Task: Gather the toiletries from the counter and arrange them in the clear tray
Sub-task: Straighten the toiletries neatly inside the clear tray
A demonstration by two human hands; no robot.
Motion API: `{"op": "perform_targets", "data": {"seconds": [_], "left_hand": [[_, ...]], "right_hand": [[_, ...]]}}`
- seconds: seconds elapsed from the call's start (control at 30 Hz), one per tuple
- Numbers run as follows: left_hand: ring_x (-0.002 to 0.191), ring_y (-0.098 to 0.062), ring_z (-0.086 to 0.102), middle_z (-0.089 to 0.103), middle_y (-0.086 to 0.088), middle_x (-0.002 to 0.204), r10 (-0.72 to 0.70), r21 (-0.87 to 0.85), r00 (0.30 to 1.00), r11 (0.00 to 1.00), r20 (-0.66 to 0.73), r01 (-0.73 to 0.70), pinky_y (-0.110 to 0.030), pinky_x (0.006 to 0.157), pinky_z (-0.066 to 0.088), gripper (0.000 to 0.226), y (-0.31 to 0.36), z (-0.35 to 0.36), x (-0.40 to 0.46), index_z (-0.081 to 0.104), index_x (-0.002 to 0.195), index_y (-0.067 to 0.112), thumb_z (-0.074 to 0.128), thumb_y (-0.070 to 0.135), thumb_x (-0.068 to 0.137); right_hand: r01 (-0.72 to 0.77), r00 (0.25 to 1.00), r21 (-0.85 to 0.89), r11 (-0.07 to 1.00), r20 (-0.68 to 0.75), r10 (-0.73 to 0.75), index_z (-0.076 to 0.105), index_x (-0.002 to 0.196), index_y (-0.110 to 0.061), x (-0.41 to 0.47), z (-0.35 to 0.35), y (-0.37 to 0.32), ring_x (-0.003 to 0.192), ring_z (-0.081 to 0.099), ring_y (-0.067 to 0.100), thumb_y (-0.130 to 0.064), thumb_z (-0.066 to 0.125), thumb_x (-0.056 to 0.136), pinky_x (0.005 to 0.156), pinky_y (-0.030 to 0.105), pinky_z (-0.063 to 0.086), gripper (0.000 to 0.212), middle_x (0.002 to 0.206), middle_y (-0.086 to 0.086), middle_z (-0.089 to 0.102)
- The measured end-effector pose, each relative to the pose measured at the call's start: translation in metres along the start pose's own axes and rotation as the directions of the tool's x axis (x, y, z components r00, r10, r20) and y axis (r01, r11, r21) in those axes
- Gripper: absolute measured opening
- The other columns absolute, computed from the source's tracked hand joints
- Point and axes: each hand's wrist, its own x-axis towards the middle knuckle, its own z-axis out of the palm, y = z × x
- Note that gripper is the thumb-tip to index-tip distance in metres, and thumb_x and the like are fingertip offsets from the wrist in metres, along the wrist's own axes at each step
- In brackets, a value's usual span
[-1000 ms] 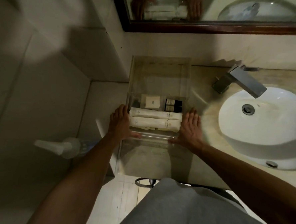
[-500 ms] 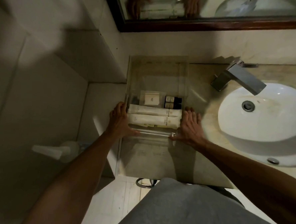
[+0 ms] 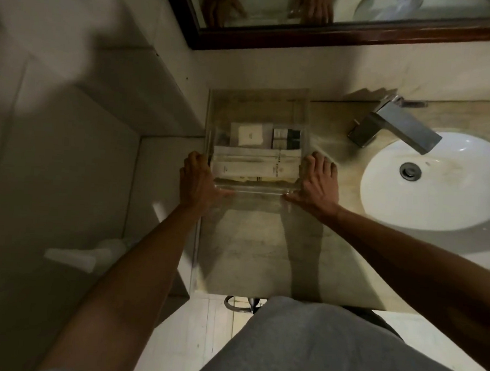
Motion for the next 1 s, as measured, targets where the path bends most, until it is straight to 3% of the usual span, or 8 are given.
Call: {"op": "perform_targets", "data": {"seconds": [0.1,0.23,0.4,0.73,1.0], "left_hand": [[0.106,-0.027,0.047,0.047,-0.010,0.120,0.183,0.016,0.981,0.983,-0.061,-0.183,-0.041,0.088,0.045,0.090,0.002,-0.006,0.011,0.049,0.118,0.015,0.079,0.069,0.054],[0.104,-0.024,0.051,0.051,-0.005,0.116,0.415,0.122,0.910,0.903,0.002,-0.412,-0.039,0.086,0.044,0.061,0.007,-0.011,0.023,0.058,0.115,0.018,0.080,0.051,0.068],[0.104,-0.024,0.050,0.050,-0.006,0.114,0.424,0.119,0.905,0.900,-0.018,-0.419,-0.039,0.085,0.043,0.053,0.010,-0.014,0.028,0.061,0.112,0.016,0.076,0.047,0.072],[0.096,-0.030,0.056,0.053,-0.010,0.115,0.345,0.057,0.935,0.938,-0.081,-0.341,-0.040,0.078,0.046,0.062,0.016,-0.018,0.048,0.053,0.114,0.014,0.083,0.038,0.065],[0.105,-0.031,0.052,0.046,-0.011,0.127,0.357,0.049,0.930,0.934,-0.092,-0.354,-0.045,0.084,0.045,0.059,0.032,-0.020,0.068,0.049,0.124,0.015,0.078,0.027,0.074]], "right_hand": [[0.144,0.988,-0.043,0.989,-0.058,-0.147,0.037,0.133,-0.016,0.006,-0.003,-0.007,0.121,0.037,0.034,-0.062,0.074,0.067,0.108,0.050,0.032,0.088,0.136,0.016,0.036],[0.258,0.966,-0.210,0.943,0.033,-0.257,0.039,0.138,-0.017,0.011,-0.003,-0.009,0.128,0.034,0.039,-0.052,0.071,0.078,0.111,0.056,0.029,0.077,0.145,0.018,0.031],[0.243,0.970,-0.214,0.946,0.046,-0.239,0.037,0.139,-0.017,0.021,-0.007,-0.004,0.127,0.036,0.038,-0.051,0.071,0.080,0.109,0.055,0.032,0.076,0.145,0.018,0.032],[0.165,0.985,-0.087,0.983,-0.028,-0.168,0.036,0.136,-0.014,0.054,-0.016,0.001,0.125,0.036,0.036,-0.053,0.077,0.069,0.111,0.055,0.029,0.087,0.141,0.017,0.035],[0.109,0.994,-0.054,0.993,-0.005,-0.109,0.030,0.141,-0.017,0.083,-0.020,0.005,0.128,0.034,0.040,-0.051,0.082,0.065,0.113,0.058,0.025,0.098,0.144,0.018,0.031]]}}
